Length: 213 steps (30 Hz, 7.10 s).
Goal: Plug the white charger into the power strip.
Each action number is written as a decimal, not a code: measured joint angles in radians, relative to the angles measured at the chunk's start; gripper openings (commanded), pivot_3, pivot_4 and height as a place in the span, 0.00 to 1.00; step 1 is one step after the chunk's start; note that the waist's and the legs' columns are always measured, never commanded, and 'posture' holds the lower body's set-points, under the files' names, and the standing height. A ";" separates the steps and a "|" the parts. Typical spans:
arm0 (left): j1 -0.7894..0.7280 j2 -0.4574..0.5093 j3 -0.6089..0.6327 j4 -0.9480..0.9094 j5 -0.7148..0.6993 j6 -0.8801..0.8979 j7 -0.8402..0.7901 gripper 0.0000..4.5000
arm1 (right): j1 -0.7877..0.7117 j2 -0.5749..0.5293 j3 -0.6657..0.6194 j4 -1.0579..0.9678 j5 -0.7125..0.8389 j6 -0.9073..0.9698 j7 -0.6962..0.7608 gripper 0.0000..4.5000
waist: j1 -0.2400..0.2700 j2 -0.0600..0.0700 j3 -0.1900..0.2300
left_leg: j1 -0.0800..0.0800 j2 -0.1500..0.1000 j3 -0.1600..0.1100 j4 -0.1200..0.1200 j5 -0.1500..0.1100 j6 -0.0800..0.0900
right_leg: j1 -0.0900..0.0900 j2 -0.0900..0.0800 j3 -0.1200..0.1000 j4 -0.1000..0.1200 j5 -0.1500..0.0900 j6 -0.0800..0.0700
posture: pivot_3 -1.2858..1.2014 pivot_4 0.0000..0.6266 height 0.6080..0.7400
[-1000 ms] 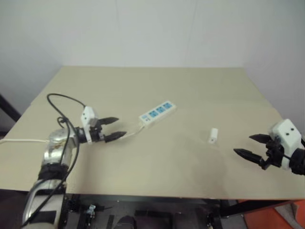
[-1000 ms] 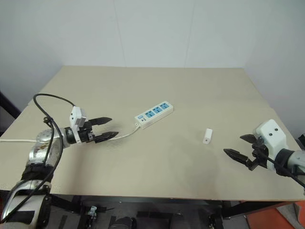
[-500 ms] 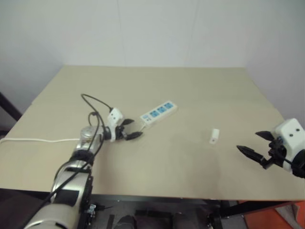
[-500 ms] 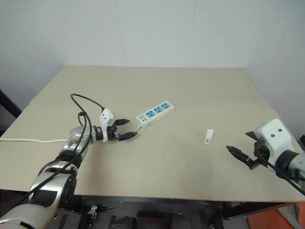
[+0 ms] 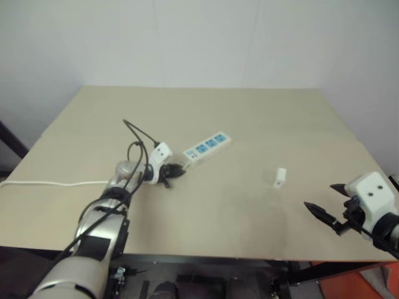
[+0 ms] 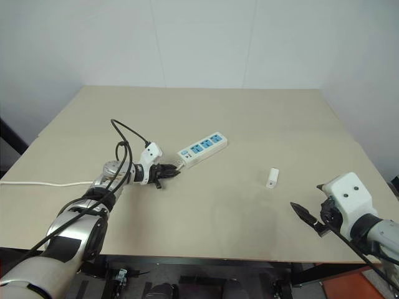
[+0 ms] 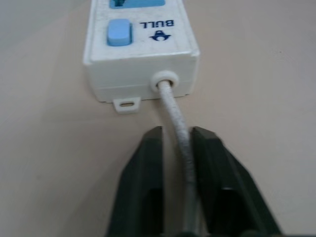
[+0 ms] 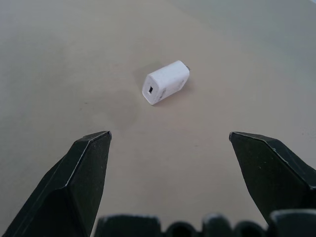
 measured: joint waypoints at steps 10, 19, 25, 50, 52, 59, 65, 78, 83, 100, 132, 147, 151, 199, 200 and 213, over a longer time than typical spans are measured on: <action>0.066 0.016 0.029 -0.098 -0.045 0.060 -0.179 0.01 | -0.041 0.000 0.054 0.022 -0.006 -0.020 -0.004 1.00 | -0.001 0.000 0.000 | 0.000 0.000 0.000 0.000 0.000 0.000 | 0.000 0.000 0.000 0.000 0.002 -0.003 | 0.52 0.24 1.00; 0.334 0.143 0.031 -0.510 -0.121 0.154 -0.312 0.01 | -0.123 0.000 0.179 0.091 -0.052 -0.054 -0.017 1.00 | -0.010 0.000 0.000 | 0.000 0.002 0.000 -0.001 0.000 0.000 | -0.001 0.001 0.000 0.000 0.003 -0.006 | 0.52 0.24 1.00; 0.432 0.246 0.040 -0.593 -0.195 0.127 -0.446 0.01 | -0.137 0.000 0.206 0.127 -0.073 -0.081 -0.018 1.00 | 0.002 0.000 0.000 | 0.000 0.001 0.000 0.000 0.000 0.000 | -0.001 0.000 0.000 0.000 0.003 -0.006 | 0.52 0.24 1.00; 0.262 0.176 0.150 -0.232 -0.285 -0.232 -0.530 0.99 | -0.177 0.006 0.261 0.178 -0.101 -0.135 -0.002 1.00 | 0.001 0.000 0.000 | 0.000 0.001 0.000 0.000 0.000 0.000 | -0.001 0.000 0.000 0.000 0.003 -0.006 | 0.52 0.24 1.00; 0.254 0.148 0.157 -0.209 -0.287 -0.271 -0.520 0.99 | -0.175 0.006 0.260 0.176 -0.096 -0.135 0.003 1.00 | 0.003 0.000 0.000 | 0.000 0.001 0.000 0.000 0.000 0.000 | -0.001 0.000 0.000 0.000 0.003 -0.006 | 0.52 0.24 1.00; 0.164 0.072 0.155 -0.063 -0.242 -0.373 -0.447 0.99 | -0.148 0.005 0.232 0.127 -0.081 -0.135 0.016 1.00 | 0.004 -0.001 0.000 | -0.001 0.001 0.000 0.000 0.000 0.000 | -0.001 0.000 0.000 0.000 0.003 -0.006 | 0.52 0.24 1.00; 0.148 0.041 0.152 0.015 -0.191 -0.402 -0.397 0.99 | -0.104 0.006 0.184 0.089 -0.081 -0.119 0.012 1.00 | 0.000 -0.001 0.000 | -0.001 0.001 0.000 0.000 0.000 0.000 | -0.001 0.000 0.000 0.000 0.003 -0.006 | 0.52 0.24 1.00; 0.148 0.030 0.151 0.060 -0.122 -0.421 -0.320 0.99 | -0.031 0.019 0.119 -0.002 -0.079 -0.065 -0.006 1.00 | 0.000 -0.001 -0.001 | 0.002 0.001 0.000 0.000 0.000 0.000 | 0.001 0.000 0.000 0.000 0.002 -0.003 | 0.52 0.24 1.00; 0.144 0.025 0.142 0.063 -0.098 -0.430 -0.304 0.99 | -0.029 0.019 0.119 -0.003 -0.081 -0.063 -0.006 1.00 | 0.000 -0.001 -0.003 | 0.003 0.001 0.000 0.000 0.000 0.000 | 0.004 0.000 0.000 0.000 0.000 0.000 | 0.52 0.24 1.00; 0.130 -0.006 0.140 0.071 -0.081 -0.415 -0.377 0.73 | -0.188 -0.193 0.244 0.214 -0.148 -0.249 0.157 1.00 | 0.018 -0.001 -0.004 | 0.005 0.000 0.000 0.000 0.000 0.000 | 0.007 -0.001 -0.001 -0.003 -0.001 0.002 | 0.52 0.24 1.00; 0.162 0.017 0.121 0.013 -0.088 -0.468 -0.448 0.73 | -1.514 0.000 1.252 1.759 -1.073 -2.093 0.515 1.00 | -0.031 0.002 -0.002 | 0.006 -0.001 0.000 -0.001 0.000 0.000 | 0.001 -0.001 0.001 0.002 0.003 -0.007 | 0.52 0.24 1.00; 0.163 0.015 0.116 0.013 -0.095 -0.466 -0.440 0.73 | -1.605 0.073 1.435 1.839 -1.484 -2.069 -0.092 1.00 | -0.035 0.003 -0.003 | 0.006 -0.001 0.000 -0.001 0.000 0.000 | 0.001 -0.001 0.001 0.003 0.003 -0.007 | 0.52 0.24 1.00; 0.164 0.015 0.115 0.013 -0.095 -0.467 -0.438 0.73 | -1.639 0.093 1.507 1.864 -1.581 -2.031 -0.246 1.00 | -0.035 0.003 -0.003 | 0.006 -0.001 0.000 -0.001 0.000 0.000 | 0.001 -0.001 0.001 0.003 0.003 -0.007 | 0.52 0.24 1.00; 0.192 0.019 0.111 -0.005 -0.121 -0.465 -0.474 0.73 | -1.638 0.124 1.061 2.200 -1.048 -2.050 -0.012 0.25 | -0.048 0.008 -0.008 | 0.011 -0.001 -0.001 -0.003 -0.001 0.001 | 0.009 -0.001 0.001 -0.001 0.003 -0.007 | 0.52 0.24 1.00; 0.192 0.020 0.111 -0.005 -0.121 -0.466 -0.488 0.73 | -1.610 0.145 0.958 2.201 -0.941 -2.007 0.120 0.25 | -0.052 0.008 -0.008 | 0.011 -0.001 -0.001 -0.003 -0.001 0.001 | 0.010 -0.001 0.001 -0.001 0.003 -0.007 | 0.52 0.24 1.00; 0.155 -0.012 0.016 -0.004 -0.146 -0.477 -0.578 0.73 | -1.010 0.227 0.554 1.040 -0.002 -0.757 0.590 0.25 | -0.030 0.008 -0.008 | 0.005 -0.002 -0.004 0.000 -0.001 0.001 | 0.006 -0.001 -0.001 0.000 0.003 -0.006 | 0.52 0.24 1.00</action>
